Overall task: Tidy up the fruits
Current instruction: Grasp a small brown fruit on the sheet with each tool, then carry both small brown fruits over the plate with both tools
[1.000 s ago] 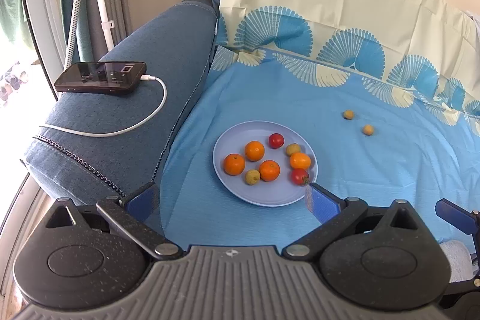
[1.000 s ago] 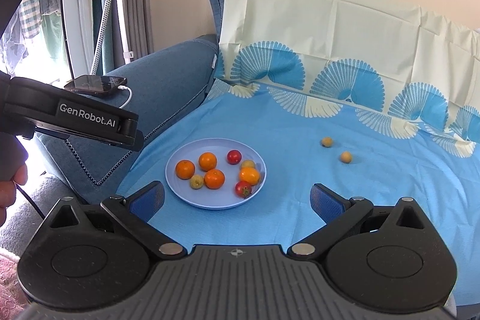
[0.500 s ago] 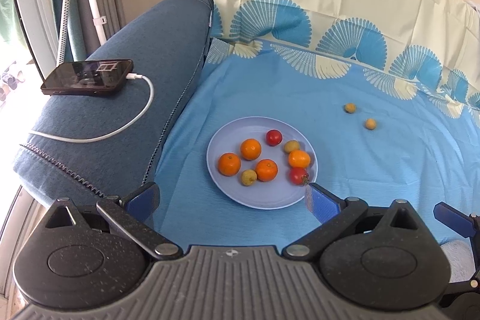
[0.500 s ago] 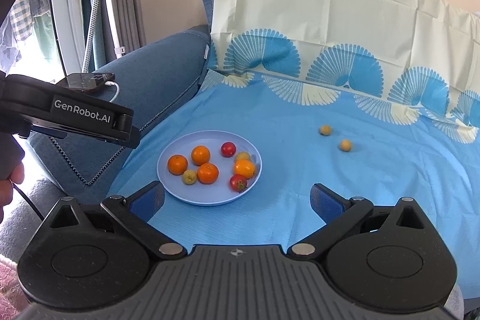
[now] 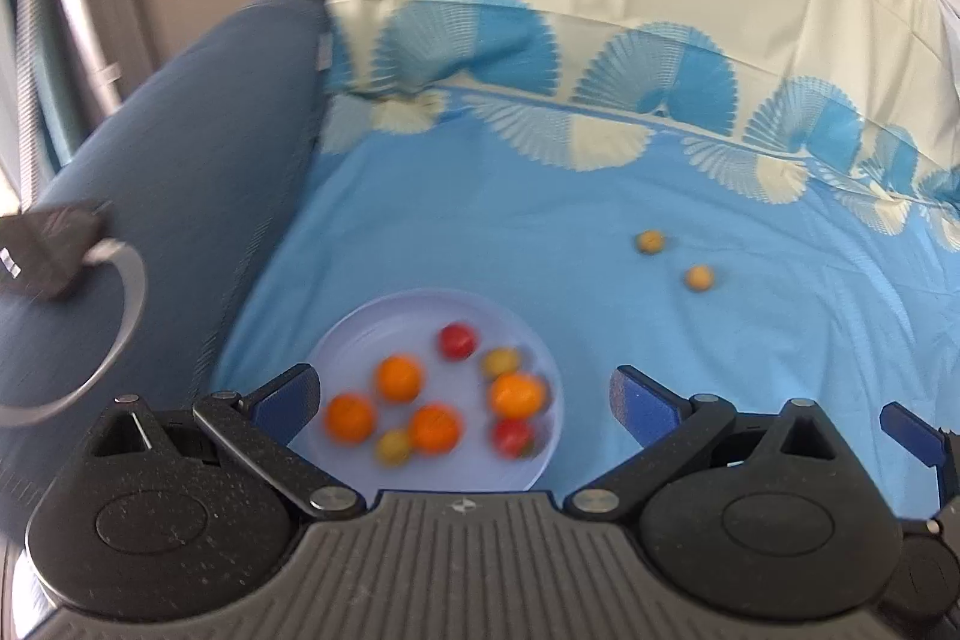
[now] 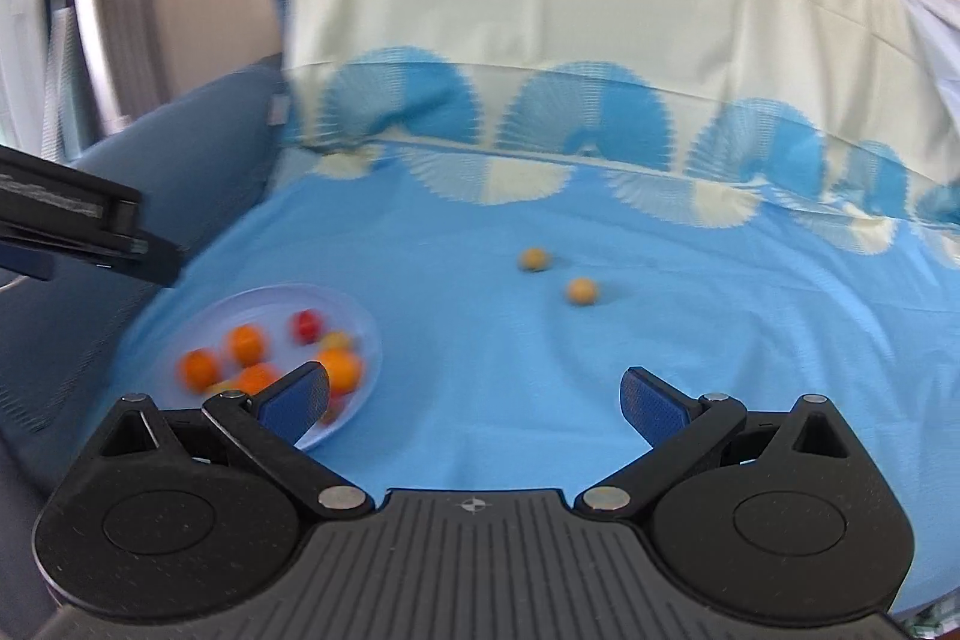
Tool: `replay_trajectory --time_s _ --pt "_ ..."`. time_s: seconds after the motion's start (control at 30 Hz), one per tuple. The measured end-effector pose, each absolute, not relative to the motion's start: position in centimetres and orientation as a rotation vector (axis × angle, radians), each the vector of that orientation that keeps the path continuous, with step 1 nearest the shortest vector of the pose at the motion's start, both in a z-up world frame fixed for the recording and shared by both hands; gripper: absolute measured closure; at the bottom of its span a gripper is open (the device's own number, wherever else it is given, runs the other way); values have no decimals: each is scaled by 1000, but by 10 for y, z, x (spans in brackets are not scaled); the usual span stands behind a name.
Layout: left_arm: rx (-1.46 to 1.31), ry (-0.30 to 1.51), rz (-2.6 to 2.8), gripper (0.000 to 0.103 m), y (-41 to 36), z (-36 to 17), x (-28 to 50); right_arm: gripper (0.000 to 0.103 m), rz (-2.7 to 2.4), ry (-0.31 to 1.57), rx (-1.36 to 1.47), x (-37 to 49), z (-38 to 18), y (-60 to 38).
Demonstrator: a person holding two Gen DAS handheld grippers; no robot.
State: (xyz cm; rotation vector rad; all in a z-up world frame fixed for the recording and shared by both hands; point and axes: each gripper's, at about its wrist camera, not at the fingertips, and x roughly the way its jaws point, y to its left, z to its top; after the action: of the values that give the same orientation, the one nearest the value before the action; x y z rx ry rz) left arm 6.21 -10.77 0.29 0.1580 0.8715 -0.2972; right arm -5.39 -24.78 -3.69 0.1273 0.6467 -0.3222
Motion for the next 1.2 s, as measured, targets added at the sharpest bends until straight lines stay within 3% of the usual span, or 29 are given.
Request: replay_trajectory --time_s 0.17,0.4,0.7,0.77,0.8,0.83,0.87,1.2 --pt "194 881 -337 0 -183 -24 120 1 -400 656 138 -14 -68 -308" --pt "238 990 -399 0 -289 -110 216 1 -365 685 138 64 -131 -375" --pt "308 1079 -439 1 -345 -190 274 4 -297 771 115 138 -200 -408" --pt "294 1051 -457 10 -345 -191 274 11 -278 723 96 136 -202 -406" --pt "299 1026 -462 26 -345 -189 272 28 -257 704 83 133 -201 -403" --pt "309 1001 -487 53 -345 -186 269 54 -240 691 67 131 -199 -400" --pt "313 994 -515 71 -346 -184 267 73 -225 690 52 129 -198 -397" --pt "245 974 -534 74 -307 -123 203 74 -318 740 155 82 -159 -391"
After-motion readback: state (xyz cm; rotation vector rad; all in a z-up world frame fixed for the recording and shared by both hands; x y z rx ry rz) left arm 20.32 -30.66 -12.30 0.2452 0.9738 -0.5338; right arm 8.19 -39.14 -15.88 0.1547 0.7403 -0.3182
